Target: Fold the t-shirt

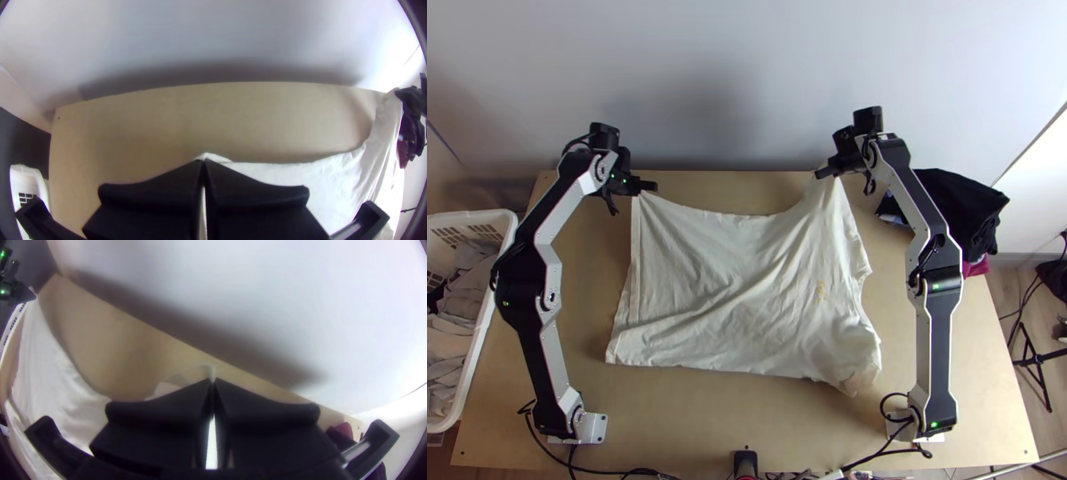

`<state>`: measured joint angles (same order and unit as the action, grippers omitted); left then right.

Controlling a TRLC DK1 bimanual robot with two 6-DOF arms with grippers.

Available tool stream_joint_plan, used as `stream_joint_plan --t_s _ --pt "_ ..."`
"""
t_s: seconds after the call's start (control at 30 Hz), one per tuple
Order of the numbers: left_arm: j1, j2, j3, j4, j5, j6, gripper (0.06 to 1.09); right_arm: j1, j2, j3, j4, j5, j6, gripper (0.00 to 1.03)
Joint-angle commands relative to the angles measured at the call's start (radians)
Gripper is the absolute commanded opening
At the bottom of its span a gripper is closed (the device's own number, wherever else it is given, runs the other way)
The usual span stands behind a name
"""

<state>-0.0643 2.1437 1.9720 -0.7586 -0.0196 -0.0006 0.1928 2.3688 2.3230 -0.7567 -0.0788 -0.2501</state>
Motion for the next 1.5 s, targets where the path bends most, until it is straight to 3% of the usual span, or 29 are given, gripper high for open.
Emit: stream_joint_plan --t_s 0.0,0.37,0.83,1.37,1.47 --pt "0.041 0.035 0.062 0.035 -0.025 -0.004 0.09 -0.01 -0.017 0.003 0.065 0.04 0.005 0.03" --pt "0.081 0.079 0.105 0.059 -0.049 -0.001 0.09 -0.012 -0.022 -0.005 0.129 0.071 0.005 0.03" --pt "0.061 0.015 -0.01 0.094 0.038 0.019 0.09 -0.016 -0.095 -0.123 0.096 0.071 0.018 0.03" --pt "0.05 -0.265 -0.332 0.245 0.064 0.021 0.09 -0.003 -0.387 -0.629 0.329 0.07 0.029 0.03" --pt "0.073 -0.301 -0.38 0.255 0.107 0.027 0.09 0.0 -0.436 -0.706 0.356 0.07 0.029 0.03"
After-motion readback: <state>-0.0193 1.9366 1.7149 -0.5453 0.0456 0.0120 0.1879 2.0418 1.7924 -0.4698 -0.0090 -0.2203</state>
